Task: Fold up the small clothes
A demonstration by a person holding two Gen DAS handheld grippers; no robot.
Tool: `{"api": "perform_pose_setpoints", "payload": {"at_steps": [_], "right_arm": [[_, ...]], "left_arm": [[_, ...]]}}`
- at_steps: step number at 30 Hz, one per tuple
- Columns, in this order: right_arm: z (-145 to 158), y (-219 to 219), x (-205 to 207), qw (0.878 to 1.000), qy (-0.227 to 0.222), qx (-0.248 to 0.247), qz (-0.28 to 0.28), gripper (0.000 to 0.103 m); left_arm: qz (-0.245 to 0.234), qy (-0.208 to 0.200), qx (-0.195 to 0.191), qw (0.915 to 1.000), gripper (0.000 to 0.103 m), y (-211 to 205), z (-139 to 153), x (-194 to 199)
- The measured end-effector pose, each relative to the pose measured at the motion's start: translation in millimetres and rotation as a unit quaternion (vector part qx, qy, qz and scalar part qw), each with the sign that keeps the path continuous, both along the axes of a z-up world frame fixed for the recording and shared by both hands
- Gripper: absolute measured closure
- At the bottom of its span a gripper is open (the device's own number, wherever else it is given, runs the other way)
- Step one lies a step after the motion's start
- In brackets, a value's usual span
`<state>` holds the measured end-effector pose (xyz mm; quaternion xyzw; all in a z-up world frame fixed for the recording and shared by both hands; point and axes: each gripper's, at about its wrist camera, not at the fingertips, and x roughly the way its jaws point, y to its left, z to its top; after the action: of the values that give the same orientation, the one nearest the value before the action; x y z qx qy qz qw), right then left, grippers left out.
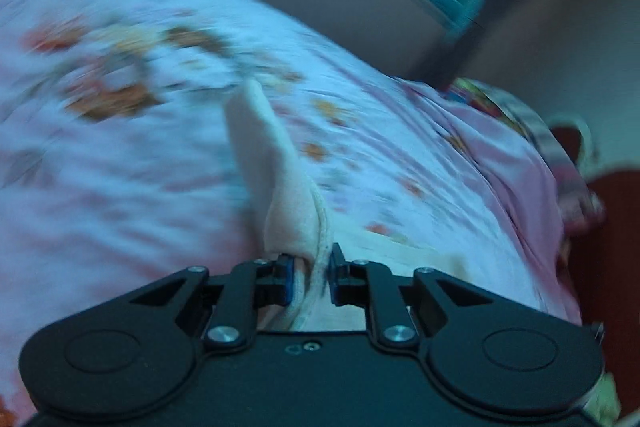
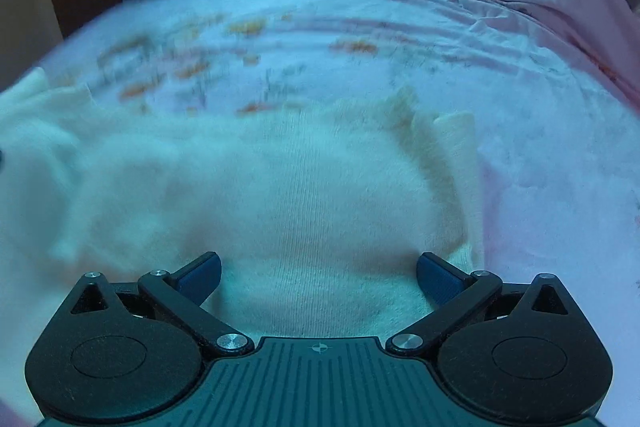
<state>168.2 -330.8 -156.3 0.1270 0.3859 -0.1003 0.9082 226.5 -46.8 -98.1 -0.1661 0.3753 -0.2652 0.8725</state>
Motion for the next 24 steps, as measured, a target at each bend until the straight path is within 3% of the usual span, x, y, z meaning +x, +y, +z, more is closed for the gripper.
{"api": "perform_pose_setpoints", "payload": {"at_steps": [4, 8, 11, 12, 16, 18, 24], "right_arm": [[19, -26, -28, 0.998, -0.04, 0.053, -0.022, 0.0], [38, -54, -59, 0.996, -0.056, 0.057, -0.042, 0.0], [42, -73, -79, 0.995, -0.057, 0.063, -0.048, 0.0], [42, -78, -84, 0.995, -0.056, 0.066, -0.051, 0.0], [43, -87, -100, 0.992, -0.061, 0.094, -0.057, 0.0], [46, -84, -103, 0.99, -0.066, 0.112, -0.052, 0.0], [46, -62, -91, 0.984, -0.062, 0.167, -0.023, 0.0]], "left_arm": [[-0.065, -0.015, 0.022, 0.9976, 0.09, -69, 8, -22], [-0.113, 0.019, 0.064, 0.9914, 0.09, -135, -19, -45], [-0.138, 0.053, 0.082, 0.9856, 0.084, -159, -32, -60], [-0.138, 0.056, 0.074, 0.9861, 0.078, -160, -31, -63], [-0.137, 0.063, 0.044, 0.9876, 0.077, -143, -11, -72], [-0.131, 0.061, 0.027, 0.9892, 0.072, -127, 2, -75], [-0.074, 0.019, 0.079, 0.994, 0.067, -69, 13, -81]]}}
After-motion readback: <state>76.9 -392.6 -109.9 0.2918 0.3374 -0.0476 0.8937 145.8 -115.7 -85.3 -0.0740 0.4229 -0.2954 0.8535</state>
